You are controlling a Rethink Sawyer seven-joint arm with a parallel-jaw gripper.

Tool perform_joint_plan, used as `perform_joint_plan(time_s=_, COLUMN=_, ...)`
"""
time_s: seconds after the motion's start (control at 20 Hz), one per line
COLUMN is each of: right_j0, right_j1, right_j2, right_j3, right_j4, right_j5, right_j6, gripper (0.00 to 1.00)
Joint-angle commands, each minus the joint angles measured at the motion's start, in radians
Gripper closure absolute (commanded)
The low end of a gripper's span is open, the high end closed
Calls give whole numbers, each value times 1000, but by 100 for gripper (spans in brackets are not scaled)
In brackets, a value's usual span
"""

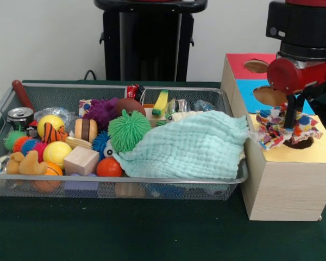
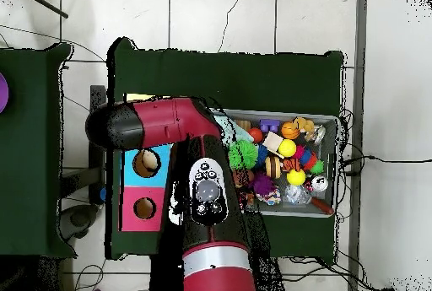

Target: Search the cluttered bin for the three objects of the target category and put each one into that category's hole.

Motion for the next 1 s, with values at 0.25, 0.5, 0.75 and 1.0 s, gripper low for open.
perform_joint_plan(time_s=0.25, right_j0=-71, right_j1=101, right_j2=134, right_j3=87, right_j4=46, right_j5=44, right_j6=70, gripper=100)
perform_joint_plan(time_s=0.5, right_j0=-101, right_j1=139, right_j2=181, right_j3=103, right_j4=69, right_j5=70, right_j6=38, gripper=100)
perform_joint_plan(time_s=0.75, right_j0=-121, right_j1=160, right_j2=217, right_j3=105, right_j4=79, right_j5=100, right_j6=20, gripper=100)
perform_joint_plan(time_s=1.0, right_j0=-135, right_j1=170, right_j2=236, right_j3=101, right_j4=70, right_j5=94, right_j6=16, gripper=100)
